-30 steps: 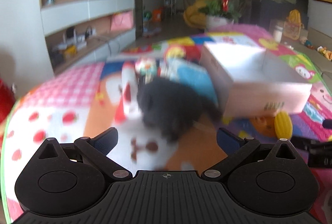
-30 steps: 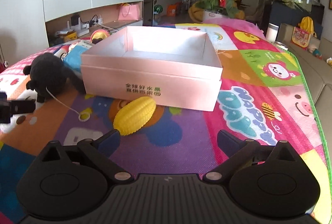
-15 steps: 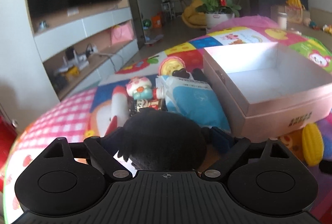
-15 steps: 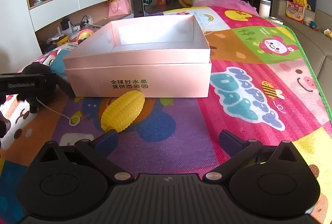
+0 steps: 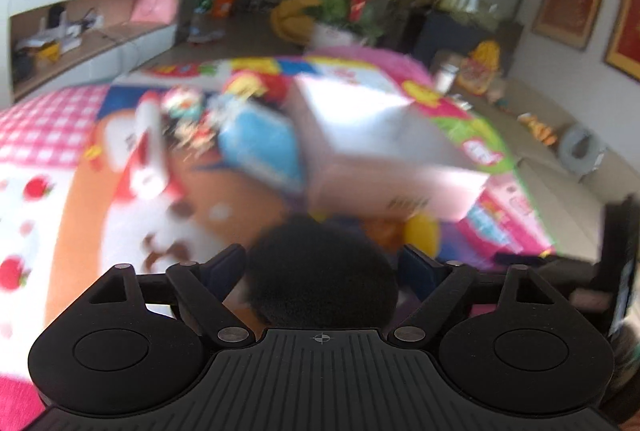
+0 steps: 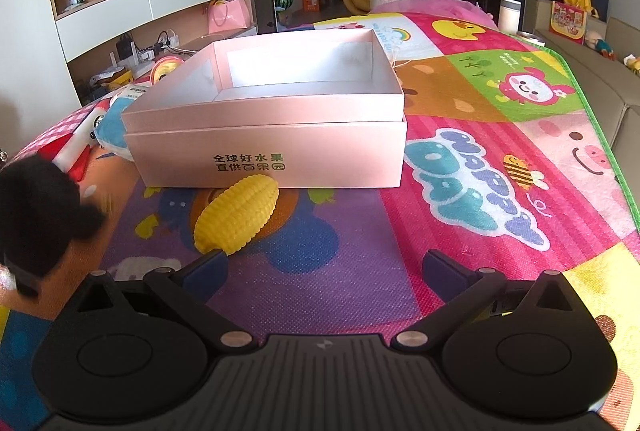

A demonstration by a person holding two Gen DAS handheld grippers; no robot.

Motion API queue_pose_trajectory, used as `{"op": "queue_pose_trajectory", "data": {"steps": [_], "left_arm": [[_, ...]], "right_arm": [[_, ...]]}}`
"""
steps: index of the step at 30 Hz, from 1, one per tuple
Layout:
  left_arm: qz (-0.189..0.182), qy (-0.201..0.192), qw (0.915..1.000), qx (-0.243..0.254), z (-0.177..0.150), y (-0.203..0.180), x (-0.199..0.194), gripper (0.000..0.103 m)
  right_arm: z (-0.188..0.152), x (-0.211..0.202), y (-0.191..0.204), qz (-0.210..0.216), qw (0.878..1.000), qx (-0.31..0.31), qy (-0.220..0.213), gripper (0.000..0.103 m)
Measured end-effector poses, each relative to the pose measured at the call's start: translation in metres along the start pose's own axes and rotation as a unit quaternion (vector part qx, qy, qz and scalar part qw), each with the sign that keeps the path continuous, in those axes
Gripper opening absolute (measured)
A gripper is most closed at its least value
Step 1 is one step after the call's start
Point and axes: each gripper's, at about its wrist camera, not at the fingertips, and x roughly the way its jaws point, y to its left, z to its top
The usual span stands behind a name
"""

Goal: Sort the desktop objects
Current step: 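Grasp the black plush toy with left gripper while right gripper approaches the yellow corn toy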

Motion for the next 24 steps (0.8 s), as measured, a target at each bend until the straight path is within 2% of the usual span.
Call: {"op": "queue_pose_trajectory", "data": {"steps": [1,3,6,9,15,19,24], "left_arm": [[-0.006,0.005,0.9999,-0.013,-0.002,0.008,-0.001,0.093],[0.004,-0.003,0.9995,-0.032,-0.004,0.021,-0.010,0.097],[0.041,-0.024,0.9983,-0.035,-0.004,0.036,-0.029,0.100],[0.081,-0.033,0.9960,-0.019,-0.004,0.044,-0.044,0.101],[0.146,-0.014,0.9892,0.004,-0.013,0.059,-0.066,0.101],[0.121,-0.012,0.9924,-0.020,-0.019,0.065,-0.077,0.101],[0.093,-0.009,0.9956,-0.012,-0.021,0.047,-0.080,0.101]], "right_arm": [[0.000,0.000,0.000,-0.001,1.000,-0.001,0.000,0.103],[0.000,0.000,0.001,-0.004,1.000,-0.002,0.001,0.103],[0.000,0.000,0.002,-0.006,1.000,-0.002,0.002,0.103],[0.000,0.001,0.003,-0.009,1.000,-0.007,0.004,0.103],[0.000,0.001,0.005,-0.014,1.000,-0.011,0.005,0.103],[0.000,0.001,0.005,-0.015,1.000,-0.012,0.006,0.103],[0.000,0.000,0.004,-0.009,1.000,-0.009,0.001,0.103]]}}
